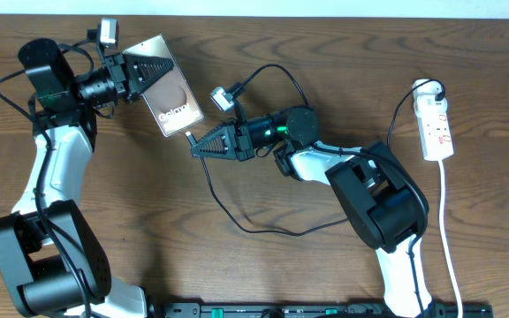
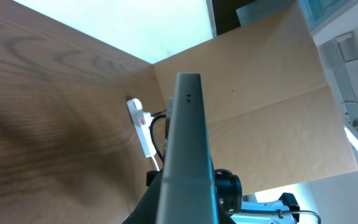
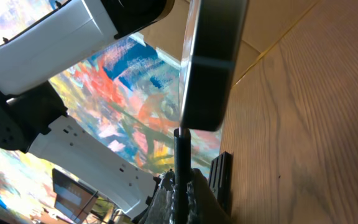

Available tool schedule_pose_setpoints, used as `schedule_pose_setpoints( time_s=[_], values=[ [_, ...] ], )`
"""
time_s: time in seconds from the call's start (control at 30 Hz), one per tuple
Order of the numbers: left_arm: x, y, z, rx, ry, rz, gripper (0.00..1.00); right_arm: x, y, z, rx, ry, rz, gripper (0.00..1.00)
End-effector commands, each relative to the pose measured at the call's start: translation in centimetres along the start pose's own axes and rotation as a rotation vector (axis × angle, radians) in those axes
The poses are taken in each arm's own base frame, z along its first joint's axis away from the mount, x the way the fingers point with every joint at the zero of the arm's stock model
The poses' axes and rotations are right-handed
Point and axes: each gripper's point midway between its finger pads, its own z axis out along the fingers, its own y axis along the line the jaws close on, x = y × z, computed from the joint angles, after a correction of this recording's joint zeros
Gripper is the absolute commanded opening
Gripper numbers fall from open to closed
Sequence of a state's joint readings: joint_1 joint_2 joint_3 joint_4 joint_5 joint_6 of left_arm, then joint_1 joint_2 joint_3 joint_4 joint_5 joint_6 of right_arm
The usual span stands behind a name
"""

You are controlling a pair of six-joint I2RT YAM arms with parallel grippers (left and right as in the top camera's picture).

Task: Plug charger to phone and switch on socket
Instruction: 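Push the connector into the phone's port with the right gripper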

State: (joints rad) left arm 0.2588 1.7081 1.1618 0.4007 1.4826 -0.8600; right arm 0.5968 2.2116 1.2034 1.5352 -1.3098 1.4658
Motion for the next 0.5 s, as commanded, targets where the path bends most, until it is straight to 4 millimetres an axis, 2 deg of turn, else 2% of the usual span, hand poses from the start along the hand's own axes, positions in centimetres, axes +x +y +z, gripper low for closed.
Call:
schedule_pose_setpoints(
  time_s=[0.0,0.47],
  values=[
    [0.34,-1.59,-0.13,0.031,0.033,0.052,0.07,-0.85,1.02,-0.12,-0.013,-0.009,-0.091,0.01],
    [0.82,-1.82,0.79,0.041,0.053,0.084,0.07,-0.96,1.08,-0.11,-0.014,-0.009,-0.094,0.01]
  ],
)
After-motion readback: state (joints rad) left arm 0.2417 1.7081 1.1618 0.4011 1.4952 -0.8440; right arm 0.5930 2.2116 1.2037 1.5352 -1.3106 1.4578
